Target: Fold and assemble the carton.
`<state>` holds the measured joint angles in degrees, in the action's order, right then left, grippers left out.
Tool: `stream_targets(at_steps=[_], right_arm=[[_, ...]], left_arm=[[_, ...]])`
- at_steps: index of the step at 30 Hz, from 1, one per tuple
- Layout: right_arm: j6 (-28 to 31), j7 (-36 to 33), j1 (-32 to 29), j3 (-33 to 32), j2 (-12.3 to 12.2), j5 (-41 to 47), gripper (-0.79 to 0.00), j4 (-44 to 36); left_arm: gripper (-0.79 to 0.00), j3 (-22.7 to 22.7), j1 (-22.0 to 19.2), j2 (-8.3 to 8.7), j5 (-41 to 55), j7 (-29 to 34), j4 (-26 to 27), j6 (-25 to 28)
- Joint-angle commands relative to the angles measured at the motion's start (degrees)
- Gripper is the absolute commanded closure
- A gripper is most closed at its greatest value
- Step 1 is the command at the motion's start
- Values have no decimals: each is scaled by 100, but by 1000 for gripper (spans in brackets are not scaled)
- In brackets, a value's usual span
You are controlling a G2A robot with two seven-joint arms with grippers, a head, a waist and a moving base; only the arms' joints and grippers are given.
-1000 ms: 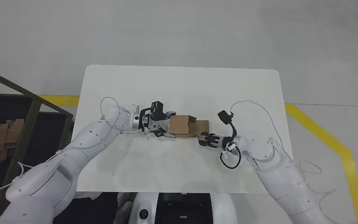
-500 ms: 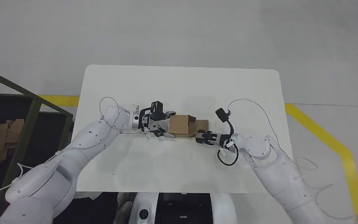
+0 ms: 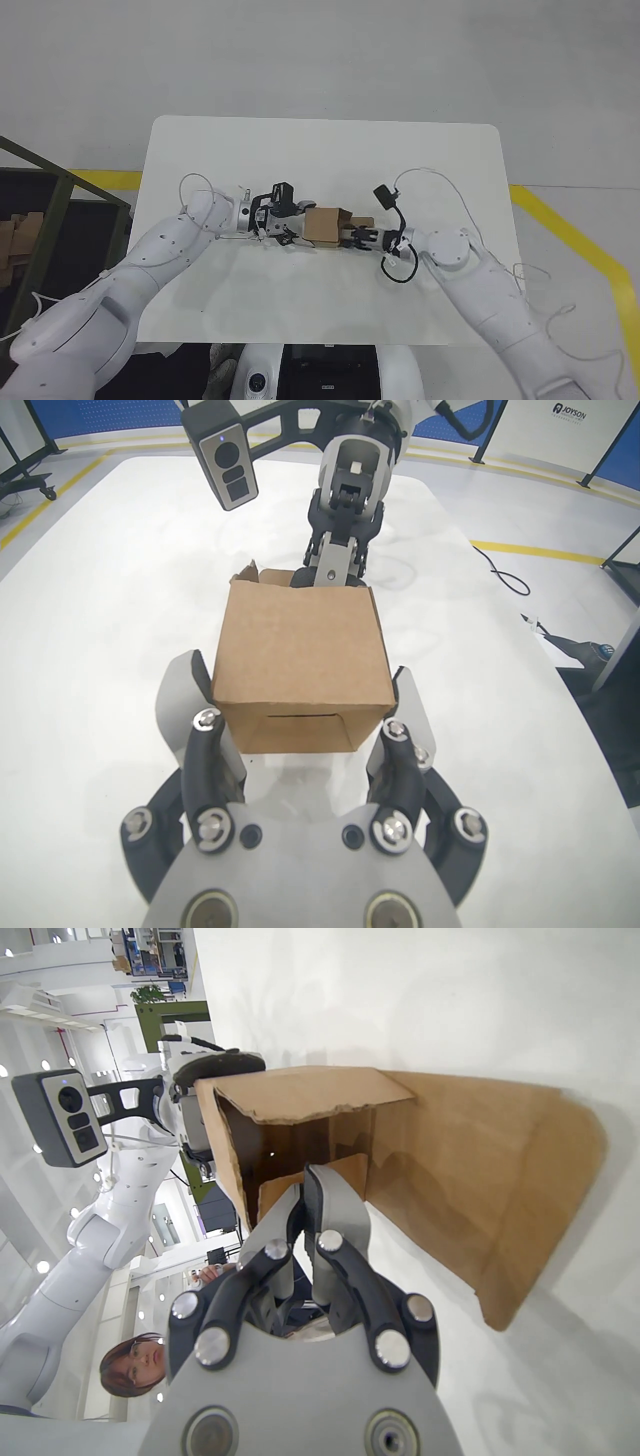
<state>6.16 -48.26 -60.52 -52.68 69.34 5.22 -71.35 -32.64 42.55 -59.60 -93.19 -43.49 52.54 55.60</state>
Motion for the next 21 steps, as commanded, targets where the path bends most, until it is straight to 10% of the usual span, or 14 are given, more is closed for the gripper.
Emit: stream_targets(at_steps=[1,21], right_arm=[[6,-23,112,85,43,66,0,121],[223,159,45,-437,-34,293,0,443]], left_arm=[[-597,-8,2,-2,-10,-5,-1,3],[-603,-75,52,-15,-94,-34,38,55]])
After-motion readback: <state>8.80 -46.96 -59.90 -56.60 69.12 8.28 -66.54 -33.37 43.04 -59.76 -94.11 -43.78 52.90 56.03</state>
